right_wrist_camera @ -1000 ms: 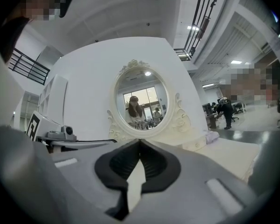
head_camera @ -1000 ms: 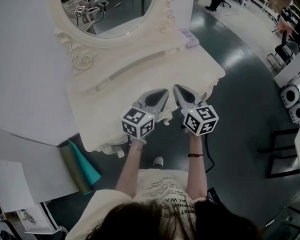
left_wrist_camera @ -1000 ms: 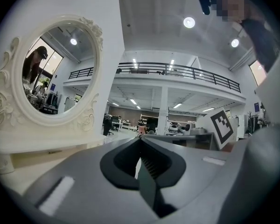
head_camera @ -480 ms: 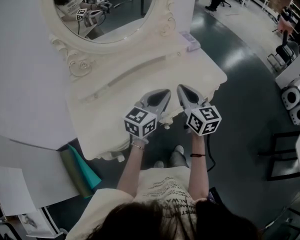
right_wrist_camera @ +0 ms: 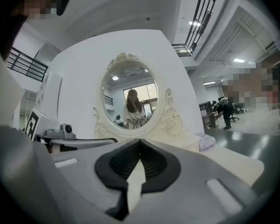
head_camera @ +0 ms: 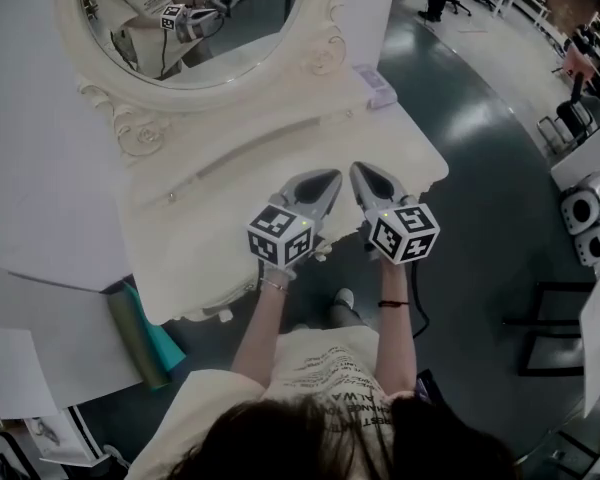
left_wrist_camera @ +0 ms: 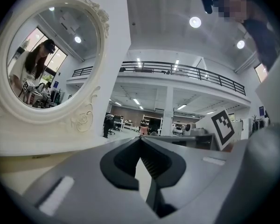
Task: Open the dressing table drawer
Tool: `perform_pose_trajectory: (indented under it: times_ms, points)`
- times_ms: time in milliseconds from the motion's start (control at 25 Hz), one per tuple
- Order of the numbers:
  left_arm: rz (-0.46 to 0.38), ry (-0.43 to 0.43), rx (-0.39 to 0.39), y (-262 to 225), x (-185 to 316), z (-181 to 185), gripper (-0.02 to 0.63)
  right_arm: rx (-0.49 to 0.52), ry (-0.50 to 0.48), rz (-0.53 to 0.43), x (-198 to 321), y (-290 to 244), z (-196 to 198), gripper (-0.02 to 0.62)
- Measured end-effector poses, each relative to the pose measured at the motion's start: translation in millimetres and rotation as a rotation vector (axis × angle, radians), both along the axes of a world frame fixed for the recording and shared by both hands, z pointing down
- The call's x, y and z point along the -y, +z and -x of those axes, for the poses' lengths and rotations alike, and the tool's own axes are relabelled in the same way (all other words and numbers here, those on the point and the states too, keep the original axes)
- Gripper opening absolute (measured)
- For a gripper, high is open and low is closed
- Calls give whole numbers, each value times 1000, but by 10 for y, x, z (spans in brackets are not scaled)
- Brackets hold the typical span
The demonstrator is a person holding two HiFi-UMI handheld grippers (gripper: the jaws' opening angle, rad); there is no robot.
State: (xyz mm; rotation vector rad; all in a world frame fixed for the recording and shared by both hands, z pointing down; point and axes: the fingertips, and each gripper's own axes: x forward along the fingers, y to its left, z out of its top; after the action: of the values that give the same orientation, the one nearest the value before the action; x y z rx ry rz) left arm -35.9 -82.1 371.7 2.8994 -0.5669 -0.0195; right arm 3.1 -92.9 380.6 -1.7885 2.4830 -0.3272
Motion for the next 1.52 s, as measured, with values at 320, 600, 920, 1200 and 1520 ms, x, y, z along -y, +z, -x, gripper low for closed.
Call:
perform_pose_trajectory:
  times_ms: [320,600,920,1200,1520]
  points:
    - [25,-31,3,116,259,-403,-2,-1,-30,30,275,120,-407,3]
    - [40,-75,8,178,526,-648,-2,-1,-78,52,561,181,-636,3]
    - [66,-147,-2,258,817,-834,-2,-14,-147,78,845,248,-824,3]
    - [94,-187,9,384,929,-932,-2,3,-164,104,993,362,-987,3]
    - [140,-195,33,546,1060,-899,-2,28,-164,136,1132,509,-976,3]
